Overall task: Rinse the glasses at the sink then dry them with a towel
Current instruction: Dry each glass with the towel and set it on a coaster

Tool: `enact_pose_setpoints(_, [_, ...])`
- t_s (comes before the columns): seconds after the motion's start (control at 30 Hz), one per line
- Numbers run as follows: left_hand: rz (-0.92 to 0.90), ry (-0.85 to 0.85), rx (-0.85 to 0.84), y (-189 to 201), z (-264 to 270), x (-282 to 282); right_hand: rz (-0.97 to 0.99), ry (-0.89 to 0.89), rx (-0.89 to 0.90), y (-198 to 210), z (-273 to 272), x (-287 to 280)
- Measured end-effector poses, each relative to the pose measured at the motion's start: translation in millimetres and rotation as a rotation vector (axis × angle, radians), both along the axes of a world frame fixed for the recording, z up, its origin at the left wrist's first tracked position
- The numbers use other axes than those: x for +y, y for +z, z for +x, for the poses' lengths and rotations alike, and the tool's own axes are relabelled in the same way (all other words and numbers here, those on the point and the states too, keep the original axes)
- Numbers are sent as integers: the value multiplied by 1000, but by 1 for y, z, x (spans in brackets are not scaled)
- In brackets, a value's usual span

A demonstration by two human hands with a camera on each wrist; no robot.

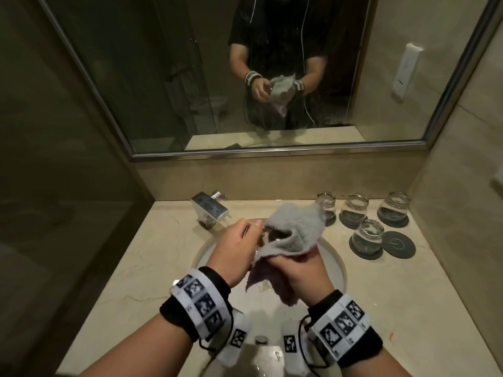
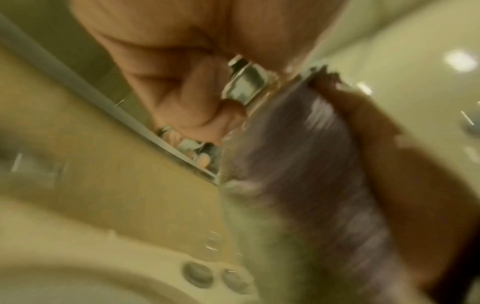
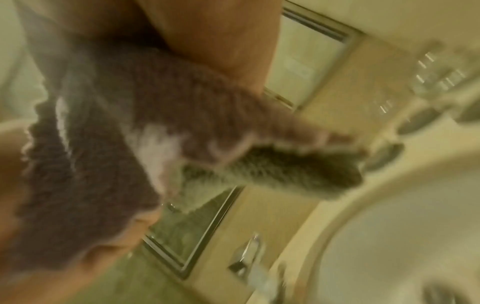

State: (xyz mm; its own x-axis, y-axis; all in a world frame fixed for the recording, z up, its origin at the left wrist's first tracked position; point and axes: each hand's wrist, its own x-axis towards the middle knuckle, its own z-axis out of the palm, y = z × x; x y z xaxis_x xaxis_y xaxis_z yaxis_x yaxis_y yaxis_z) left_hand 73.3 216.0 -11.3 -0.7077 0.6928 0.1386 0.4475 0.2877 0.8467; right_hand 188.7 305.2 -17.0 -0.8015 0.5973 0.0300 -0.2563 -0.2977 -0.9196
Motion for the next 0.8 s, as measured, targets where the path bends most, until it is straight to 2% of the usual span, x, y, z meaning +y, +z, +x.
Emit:
enact_pose_setpoints(0.07, [29, -87, 315, 7, 5, -6, -345, 127, 66, -2, -4, 4])
enact_pose_setpoints(0.1, [49, -104, 382, 7, 6, -7, -532, 202, 75, -2, -4, 4])
enact_pose_setpoints(0.13, [58, -82, 362, 8, 6, -7, -643, 233, 89, -1, -4, 3])
enact_pose_setpoints(0.17, [63, -30, 267, 8, 5, -5, -663, 209, 103, -2, -6, 1])
enact_pose_setpoints(0.2, [60, 12, 116, 7, 4, -3, -607, 158, 115, -2, -7, -2])
enact_pose_setpoints(0.27, [63, 42, -118, 5, 0, 2, -327, 15, 108, -4, -7, -5])
enact_pose_setpoints(0.33, [17, 69, -148, 6, -2, 4, -35, -3, 84, -2, -4, -8])
enact_pose_setpoints(0.43, [-37, 60, -165, 7, -3, 4, 234, 45, 93, -3, 2, -10])
enact_pose_setpoints(0.5, [-38, 39, -181, 6, -3, 0, 417, 83, 39, -4, 5, -9])
enact_pose_setpoints(0.57, [-44, 23, -74, 6, -3, -6, 541, 111, -19, -3, 6, -7])
enact_pose_setpoints(0.7, [-177, -46, 210, 12, -4, -15, 532, 240, -175, 4, 3, -4])
enact_pose_setpoints(0.8, [-320, -92, 464, 16, 2, -13, 620, 305, -308, 6, -1, -6])
